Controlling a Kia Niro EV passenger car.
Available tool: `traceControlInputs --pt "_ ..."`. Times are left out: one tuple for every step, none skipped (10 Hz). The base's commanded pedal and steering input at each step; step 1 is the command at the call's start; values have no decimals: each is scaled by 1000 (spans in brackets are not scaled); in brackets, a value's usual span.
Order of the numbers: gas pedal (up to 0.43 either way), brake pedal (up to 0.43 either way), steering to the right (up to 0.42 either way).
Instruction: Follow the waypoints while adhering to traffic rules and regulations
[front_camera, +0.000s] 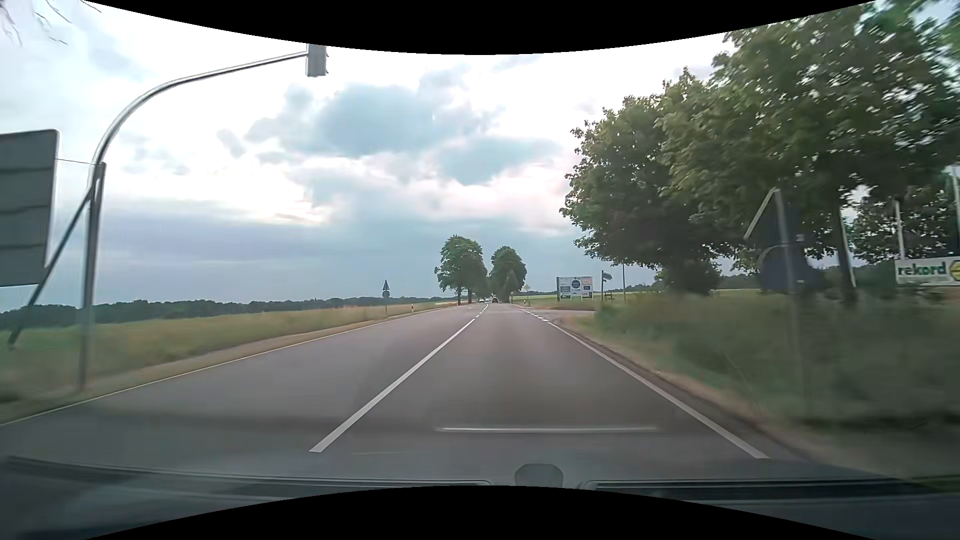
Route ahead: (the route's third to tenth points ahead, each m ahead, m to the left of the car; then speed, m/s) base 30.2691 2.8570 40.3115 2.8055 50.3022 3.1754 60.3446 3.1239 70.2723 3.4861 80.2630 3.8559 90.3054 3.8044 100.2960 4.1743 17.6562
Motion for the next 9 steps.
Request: traceControlInputs --pt "240 0 -4" --pt "240 0 -4" --pt "240 0 -4" --pt "240 0 -4" --pt "240 0 -4" --pt "240 0 -5" --pt "240 0 -6" --pt "240 0 -6" --pt "240 0 -6"
